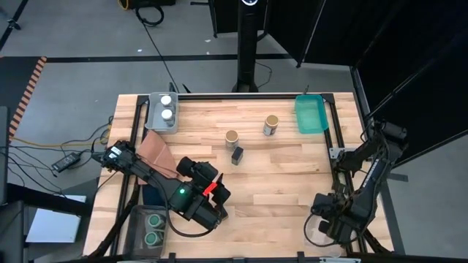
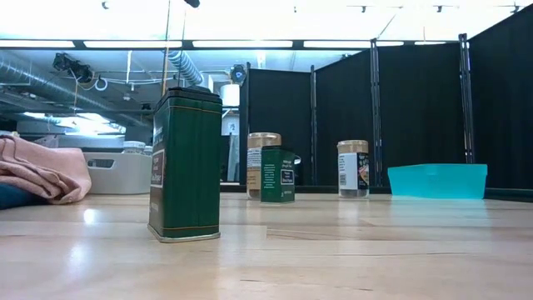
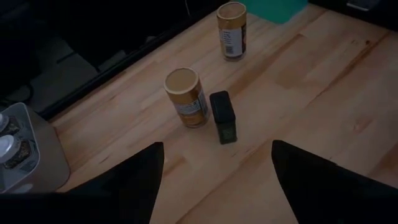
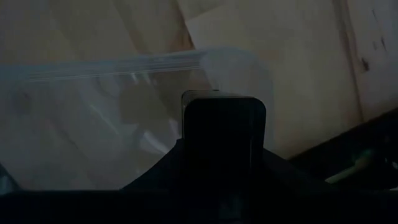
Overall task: Sort spices by type
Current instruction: Put the middle right black spice can into the transparent bin, then put bottom black spice can into the transparent bin
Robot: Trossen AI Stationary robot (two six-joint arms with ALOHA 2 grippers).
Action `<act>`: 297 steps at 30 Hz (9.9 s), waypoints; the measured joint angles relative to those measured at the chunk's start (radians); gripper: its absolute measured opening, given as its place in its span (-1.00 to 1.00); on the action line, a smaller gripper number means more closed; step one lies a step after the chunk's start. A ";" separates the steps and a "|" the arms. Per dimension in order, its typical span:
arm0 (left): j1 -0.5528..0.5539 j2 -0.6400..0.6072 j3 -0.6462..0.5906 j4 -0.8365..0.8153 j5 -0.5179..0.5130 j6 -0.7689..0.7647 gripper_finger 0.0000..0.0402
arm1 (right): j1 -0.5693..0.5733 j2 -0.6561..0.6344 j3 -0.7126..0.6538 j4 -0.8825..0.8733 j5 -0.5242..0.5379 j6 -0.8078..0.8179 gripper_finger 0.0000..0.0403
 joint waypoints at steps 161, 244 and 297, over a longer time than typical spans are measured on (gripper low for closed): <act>0.432 0.000 -0.482 1.459 0.914 1.296 -0.31 | -0.380 -0.309 0.027 0.267 0.621 -0.712 0.32; 0.430 0.001 -0.482 1.604 0.877 1.304 0.20 | -0.643 -0.196 0.024 0.483 0.328 -1.101 -0.35; 0.432 -0.001 -0.481 1.531 0.892 1.271 0.54 | 0.165 -0.259 0.024 -0.050 0.738 0.318 -0.42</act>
